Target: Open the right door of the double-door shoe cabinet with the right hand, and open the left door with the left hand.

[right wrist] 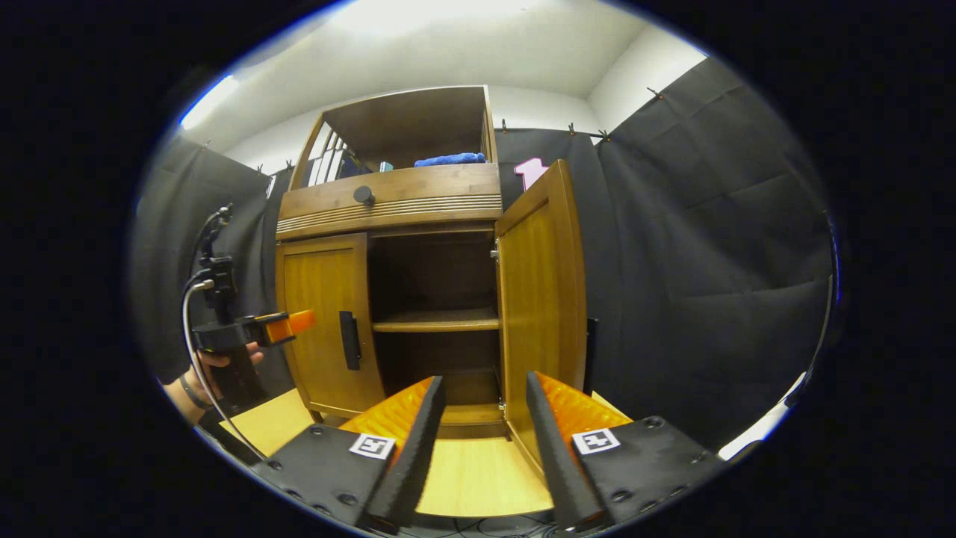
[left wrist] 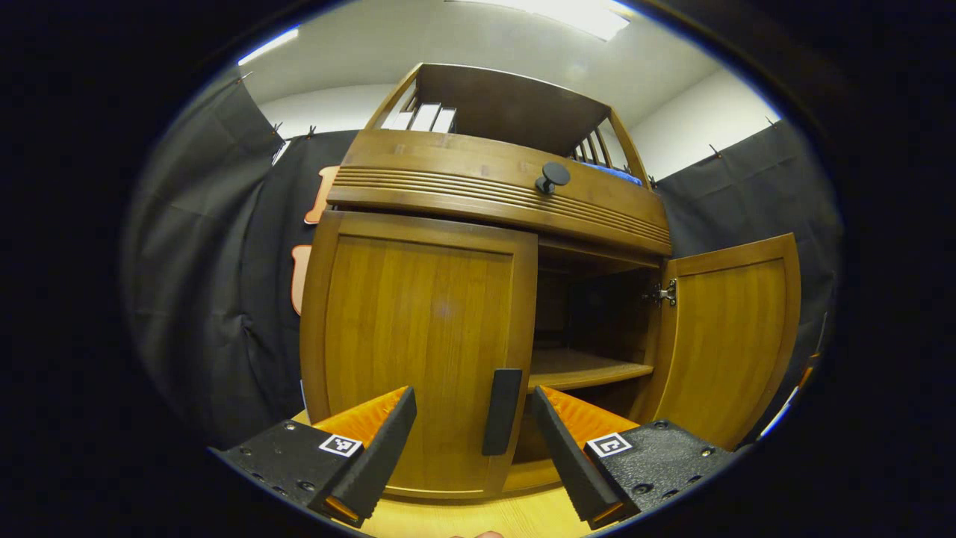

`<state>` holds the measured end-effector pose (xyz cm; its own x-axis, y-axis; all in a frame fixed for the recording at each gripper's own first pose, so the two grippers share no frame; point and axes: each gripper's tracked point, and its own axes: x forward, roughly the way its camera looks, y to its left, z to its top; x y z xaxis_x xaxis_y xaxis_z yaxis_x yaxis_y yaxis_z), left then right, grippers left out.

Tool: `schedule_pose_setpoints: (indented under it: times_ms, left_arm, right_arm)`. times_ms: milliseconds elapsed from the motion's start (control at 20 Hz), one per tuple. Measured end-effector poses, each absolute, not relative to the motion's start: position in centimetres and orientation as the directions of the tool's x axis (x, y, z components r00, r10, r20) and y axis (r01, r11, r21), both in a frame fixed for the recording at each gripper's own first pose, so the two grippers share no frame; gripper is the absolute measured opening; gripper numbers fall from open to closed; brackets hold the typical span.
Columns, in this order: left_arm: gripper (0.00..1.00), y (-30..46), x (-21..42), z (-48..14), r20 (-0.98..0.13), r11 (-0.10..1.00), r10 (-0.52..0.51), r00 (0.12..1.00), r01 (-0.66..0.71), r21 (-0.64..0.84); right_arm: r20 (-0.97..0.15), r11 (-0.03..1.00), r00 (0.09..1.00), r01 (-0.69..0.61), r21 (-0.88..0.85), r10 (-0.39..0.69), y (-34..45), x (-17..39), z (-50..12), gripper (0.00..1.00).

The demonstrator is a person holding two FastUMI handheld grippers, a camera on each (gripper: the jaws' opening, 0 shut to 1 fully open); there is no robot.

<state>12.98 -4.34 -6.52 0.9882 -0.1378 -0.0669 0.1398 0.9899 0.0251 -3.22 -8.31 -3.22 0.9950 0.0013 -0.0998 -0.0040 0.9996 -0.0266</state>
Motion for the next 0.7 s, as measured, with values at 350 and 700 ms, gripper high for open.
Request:
schedule_pose_setpoints:
  times_ms: [350,700]
  left_arm:
    - [0.92,-6.7,17.0,-11.1,-0.139,0.983,-0.163,0.977,0.172,0.058]
    - [0.92,-6.1,20.3,-14.6,-0.164,0.991,-0.09,0.982,0.105,0.08]
  right_arm:
    - [-0.115,1.0,0.993,0.014,-0.014,-0.015,-8.9,-3.9,-4.1,0.9]
    - [-0.131,0.999,0.991,0.03,-0.023,-0.033,-9.4,-4.1,-4.6,0.9]
